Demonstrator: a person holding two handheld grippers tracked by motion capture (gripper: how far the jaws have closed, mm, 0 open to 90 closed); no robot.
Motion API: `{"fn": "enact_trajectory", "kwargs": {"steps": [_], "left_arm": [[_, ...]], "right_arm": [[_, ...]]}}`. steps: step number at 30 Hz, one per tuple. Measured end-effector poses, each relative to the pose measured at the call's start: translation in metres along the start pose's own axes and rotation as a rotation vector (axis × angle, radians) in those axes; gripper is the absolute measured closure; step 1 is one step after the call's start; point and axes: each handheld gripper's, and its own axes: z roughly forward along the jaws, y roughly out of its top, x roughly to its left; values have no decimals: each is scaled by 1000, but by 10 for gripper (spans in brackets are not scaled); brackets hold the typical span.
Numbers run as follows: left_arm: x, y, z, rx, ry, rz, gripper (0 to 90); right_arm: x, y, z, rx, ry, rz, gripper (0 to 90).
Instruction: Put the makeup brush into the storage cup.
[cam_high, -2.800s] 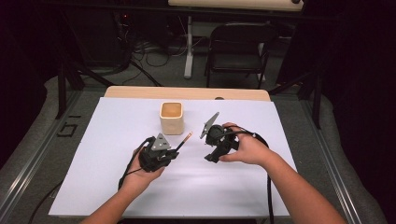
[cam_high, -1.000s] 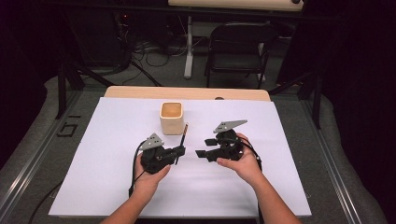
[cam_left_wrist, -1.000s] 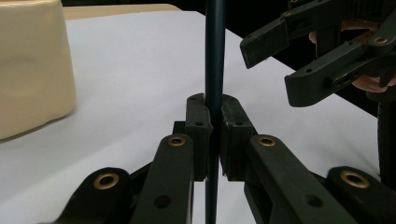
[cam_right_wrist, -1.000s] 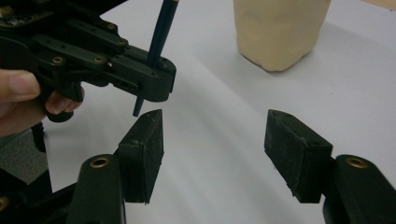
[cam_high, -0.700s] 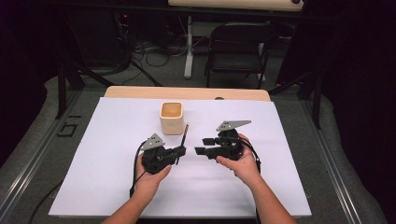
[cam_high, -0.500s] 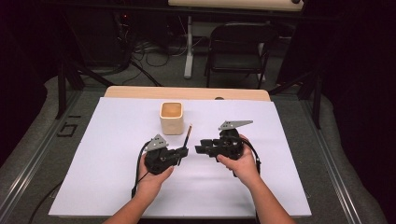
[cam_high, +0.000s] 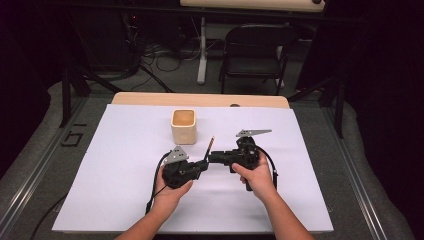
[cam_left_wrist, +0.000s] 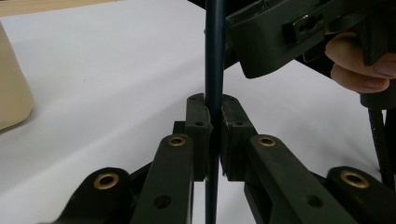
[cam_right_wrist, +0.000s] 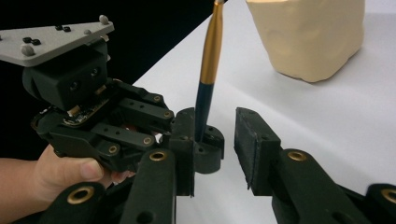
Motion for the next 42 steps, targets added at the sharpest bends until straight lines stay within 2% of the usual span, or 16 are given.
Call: {"fn": "enact_trajectory", "kwargs": {"steps": [14, 26, 36, 37, 38, 42], "left_arm": [[-2, 0, 4, 7, -7, 5, 838], [-3, -1, 5, 11, -13, 10, 838], [-3, -1, 5, 12, -11, -1, 832], [-3, -1, 5, 15, -4, -8, 788], [-3, -1, 5, 20, 9, -7, 689], [-1, -1, 1, 33, 19, -4, 584]], "right_arm": [[-2, 1, 3, -5, 17, 32, 704], [-2, 0, 5, 0, 43, 49, 821], [-3, 0, 5, 5, 47, 47, 829], [-3, 0, 5, 6, 45, 46, 830], [-3, 1, 5, 8, 40, 41, 830], [-3, 3, 1, 13, 22, 26, 831]]}}
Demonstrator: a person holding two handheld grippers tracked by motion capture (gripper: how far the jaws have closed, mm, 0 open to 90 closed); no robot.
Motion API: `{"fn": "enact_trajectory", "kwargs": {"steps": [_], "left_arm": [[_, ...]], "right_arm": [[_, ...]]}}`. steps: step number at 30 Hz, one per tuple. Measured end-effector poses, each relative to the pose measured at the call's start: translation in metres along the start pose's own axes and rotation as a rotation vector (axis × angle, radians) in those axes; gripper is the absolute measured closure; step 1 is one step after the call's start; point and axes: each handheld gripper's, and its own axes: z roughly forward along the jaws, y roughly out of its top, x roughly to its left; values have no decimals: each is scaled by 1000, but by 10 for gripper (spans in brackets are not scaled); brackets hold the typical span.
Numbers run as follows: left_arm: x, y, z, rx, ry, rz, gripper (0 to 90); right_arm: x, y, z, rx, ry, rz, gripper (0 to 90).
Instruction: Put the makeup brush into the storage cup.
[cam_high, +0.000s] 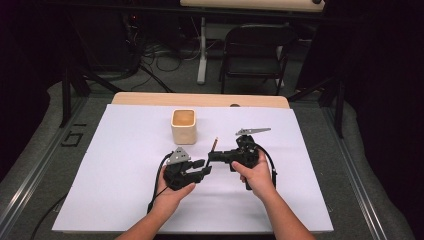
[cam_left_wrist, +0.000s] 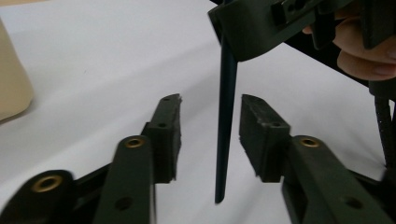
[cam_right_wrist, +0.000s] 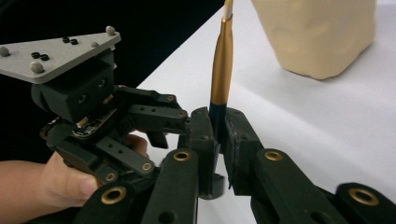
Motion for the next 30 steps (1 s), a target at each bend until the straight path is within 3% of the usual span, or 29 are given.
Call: {"fn": "enact_trajectory", "kwargs": {"steps": [5, 15, 19, 27, 30], "left_arm": [[3, 1, -9, -3, 7, -7, 509], [9, 8, -27, -25, 10, -19, 505], [9, 11, -30, -25, 12, -18, 507], [10, 19, -34, -43, 4, -28, 511], [10, 20, -34, -47, 0, -33, 527]], "right_arm": [[3, 6, -5, 36, -49, -49, 832], [23, 13, 1, 218, -242, -272, 832], [28, 16, 4, 244, -278, -315, 832], [46, 17, 14, 306, -375, -450, 832], [49, 16, 17, 318, -388, -480, 832]]}}
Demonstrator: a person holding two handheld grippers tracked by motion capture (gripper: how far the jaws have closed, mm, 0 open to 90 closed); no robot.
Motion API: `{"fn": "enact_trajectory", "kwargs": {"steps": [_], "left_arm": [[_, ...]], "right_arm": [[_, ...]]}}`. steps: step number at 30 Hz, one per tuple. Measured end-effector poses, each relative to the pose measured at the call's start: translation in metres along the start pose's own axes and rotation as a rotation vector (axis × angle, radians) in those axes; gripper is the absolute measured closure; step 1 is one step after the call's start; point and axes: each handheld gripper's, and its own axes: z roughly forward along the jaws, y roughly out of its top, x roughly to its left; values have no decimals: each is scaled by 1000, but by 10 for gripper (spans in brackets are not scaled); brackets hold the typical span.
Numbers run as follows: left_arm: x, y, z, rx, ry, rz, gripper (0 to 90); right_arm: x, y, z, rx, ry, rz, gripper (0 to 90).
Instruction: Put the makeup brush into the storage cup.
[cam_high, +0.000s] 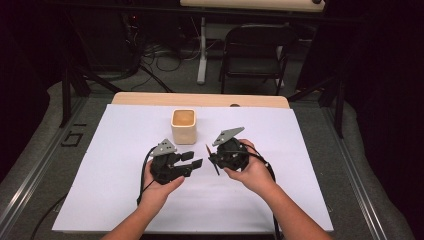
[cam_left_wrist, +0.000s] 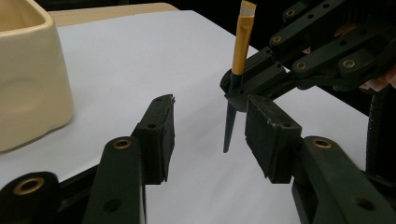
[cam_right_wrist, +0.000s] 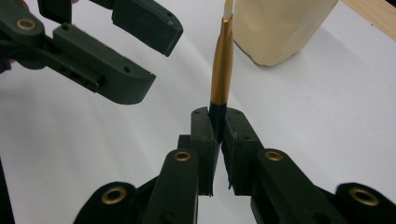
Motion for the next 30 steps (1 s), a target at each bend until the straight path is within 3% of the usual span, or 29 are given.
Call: {"fn": "enact_trajectory", "kwargs": {"steps": [22, 30], "left_arm": [[-2, 9, 4, -17, -16, -16, 611], [-2, 9, 5, -28, -18, -23, 660]], "right_arm": [[16, 6, 8, 18, -29, -76, 831], [21, 7, 11, 12, -11, -73, 832]]}}
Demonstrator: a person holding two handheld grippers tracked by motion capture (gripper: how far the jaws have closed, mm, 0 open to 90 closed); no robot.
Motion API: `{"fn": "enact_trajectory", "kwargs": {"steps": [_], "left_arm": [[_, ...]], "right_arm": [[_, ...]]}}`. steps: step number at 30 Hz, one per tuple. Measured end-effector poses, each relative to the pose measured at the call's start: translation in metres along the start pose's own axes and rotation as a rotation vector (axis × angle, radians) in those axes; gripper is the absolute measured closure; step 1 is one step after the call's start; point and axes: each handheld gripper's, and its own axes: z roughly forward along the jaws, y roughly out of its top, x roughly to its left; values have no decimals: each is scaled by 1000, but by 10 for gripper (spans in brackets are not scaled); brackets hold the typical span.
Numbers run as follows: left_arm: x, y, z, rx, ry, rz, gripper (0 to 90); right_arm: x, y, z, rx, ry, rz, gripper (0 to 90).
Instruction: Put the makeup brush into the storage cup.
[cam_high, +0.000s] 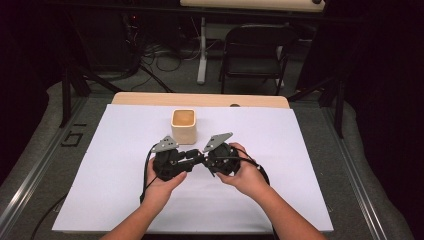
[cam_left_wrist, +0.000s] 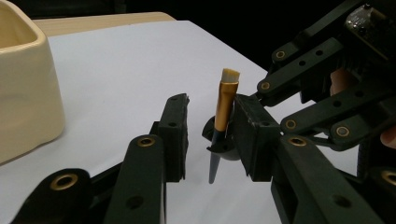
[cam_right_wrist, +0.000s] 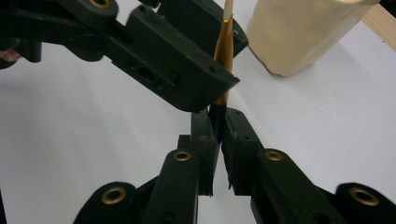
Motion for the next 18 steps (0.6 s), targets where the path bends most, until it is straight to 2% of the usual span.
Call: {"fn": "enact_trajectory", "kwargs": {"steps": [13, 18], "left_arm": [[-1, 0, 0, -10, -2, -7, 734], [-1, -1, 0, -14, -2, -4, 762]], "right_arm": [[2, 2, 4, -26, 72, 41, 832], [2, 2, 4, -26, 82, 51, 832]]}}
